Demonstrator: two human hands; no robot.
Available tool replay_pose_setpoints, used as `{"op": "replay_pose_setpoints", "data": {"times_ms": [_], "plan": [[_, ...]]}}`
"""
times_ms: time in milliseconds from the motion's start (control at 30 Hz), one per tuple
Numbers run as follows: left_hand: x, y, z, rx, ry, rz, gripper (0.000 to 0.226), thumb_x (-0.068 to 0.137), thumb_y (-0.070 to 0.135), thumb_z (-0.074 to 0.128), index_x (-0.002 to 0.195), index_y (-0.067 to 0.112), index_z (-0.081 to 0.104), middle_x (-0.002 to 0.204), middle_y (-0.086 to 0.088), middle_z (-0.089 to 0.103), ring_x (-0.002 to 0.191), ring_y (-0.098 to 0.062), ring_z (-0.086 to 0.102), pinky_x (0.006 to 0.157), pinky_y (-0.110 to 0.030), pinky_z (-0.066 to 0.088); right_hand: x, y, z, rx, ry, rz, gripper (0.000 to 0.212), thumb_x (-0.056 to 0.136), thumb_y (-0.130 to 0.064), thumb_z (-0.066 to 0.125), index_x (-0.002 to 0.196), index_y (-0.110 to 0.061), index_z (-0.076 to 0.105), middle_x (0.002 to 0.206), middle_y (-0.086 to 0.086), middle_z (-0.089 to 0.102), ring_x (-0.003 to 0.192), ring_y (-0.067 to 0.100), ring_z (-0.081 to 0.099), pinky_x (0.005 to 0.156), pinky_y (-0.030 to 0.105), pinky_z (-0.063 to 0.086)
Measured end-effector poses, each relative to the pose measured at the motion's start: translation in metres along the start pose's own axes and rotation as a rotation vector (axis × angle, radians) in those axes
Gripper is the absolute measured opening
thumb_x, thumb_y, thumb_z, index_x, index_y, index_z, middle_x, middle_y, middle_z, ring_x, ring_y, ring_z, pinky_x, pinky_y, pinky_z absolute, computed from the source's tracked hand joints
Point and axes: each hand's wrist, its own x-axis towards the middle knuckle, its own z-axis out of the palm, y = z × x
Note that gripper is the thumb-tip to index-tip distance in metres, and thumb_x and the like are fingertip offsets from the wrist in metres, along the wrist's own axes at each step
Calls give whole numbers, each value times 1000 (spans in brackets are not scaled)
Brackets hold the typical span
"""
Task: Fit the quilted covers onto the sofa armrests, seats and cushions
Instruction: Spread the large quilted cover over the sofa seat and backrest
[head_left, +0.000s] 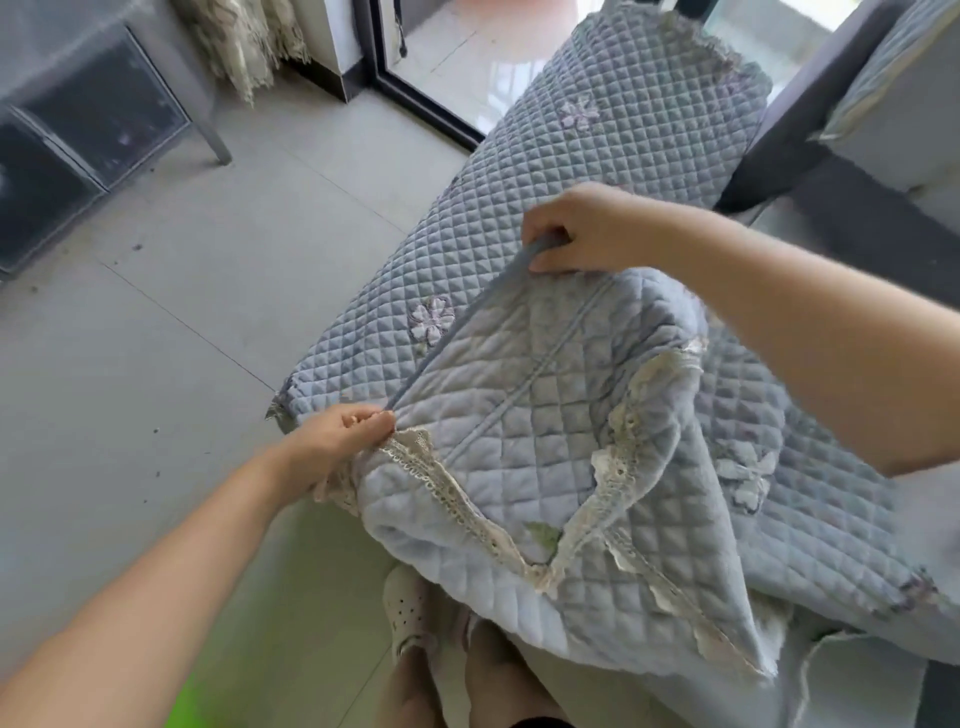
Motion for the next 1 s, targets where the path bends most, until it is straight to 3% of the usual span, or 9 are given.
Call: {"op": "replay_pose_setpoints", "data": {"times_ms": [133, 267, 400, 533, 633, 733, 867, 933, 1000], "plan": [[0, -45, -3, -40, 192, -182, 81, 29, 82, 67, 66, 10, 62, 62, 3, 68, 62, -10, 63, 58, -16, 51, 49, -3, 66, -70, -177, 80, 29, 92, -18, 49, 121, -16, 54, 118, 7, 56, 103, 27, 54, 85, 34, 47], [10, -76, 1, -42, 454, -273, 37, 92, 37, 48, 70, 8, 56, 54, 10, 58, 64, -14, 48, 50, -13, 37, 67, 15, 99, 46, -327, 230, 35, 97, -23, 42, 128, -9, 48, 131, 10, 51, 118, 29, 49, 97, 35, 40], [37, -88, 6, 66, 632, -366, 45, 97, 34, 37, 111, -1, 60, 94, -6, 57, 91, -17, 48, 71, -23, 33, 50, 53, 91, 618, -340, 411, 31, 97, -31, 38, 117, -15, 55, 132, 10, 52, 125, 25, 45, 107, 35, 27], [60, -103, 14, 216, 645, -442, 48, 99, 35, 32, 112, 1, 62, 113, -22, 60, 112, -32, 50, 83, -29, 36, 35, 62, 117, 626, -514, 559, 54, 96, -47, 26, 136, -15, 42, 144, 8, 39, 131, 24, 38, 109, 34, 24], [65, -116, 22, 330, 625, -456, 41, 99, 31, 32, 93, 1, 59, 83, -13, 55, 91, -30, 51, 73, -30, 34, 29, 49, 141, 659, -293, 547, 54, 96, -48, 26, 133, -15, 48, 141, 5, 45, 130, 23, 40, 108, 32, 26], [66, -127, 29, 432, 626, -500, 40, 98, 29, 35, 95, -3, 59, 99, -23, 60, 92, -31, 53, 77, -34, 40, 25, 37, 151, 592, -51, 467, 49, 100, -33, 25, 111, 1, 59, 119, 17, 60, 112, 28, 52, 86, 31, 37], [71, -129, 33, 532, 578, -596, 39, 98, 31, 29, 105, 7, 58, 112, -19, 59, 102, -32, 55, 85, -35, 42, 9, 28, 158, 485, 202, 421, 34, 100, -22, 30, 89, 3, 52, 81, 7, 55, 83, 24, 45, 62, 29, 20], [74, -126, 31, 642, 511, -643, 37, 99, 28, 26, 110, 9, 56, 118, -17, 58, 109, -32, 54, 87, -35, 41, -8, 20, 170, 401, 339, 362, 43, 94, -31, 32, 107, 5, 52, 102, 16, 56, 94, 27, 48, 72, 18, 23], [74, -123, 25, 732, 483, -600, 34, 98, 24, 27, 113, 9, 53, 121, -16, 56, 112, -31, 52, 89, -36, 40, -29, 12, 186, 299, 425, 247, 52, 88, -39, 35, 118, 3, 44, 117, 26, 52, 108, 38, 48, 94, 25, 28]]}}
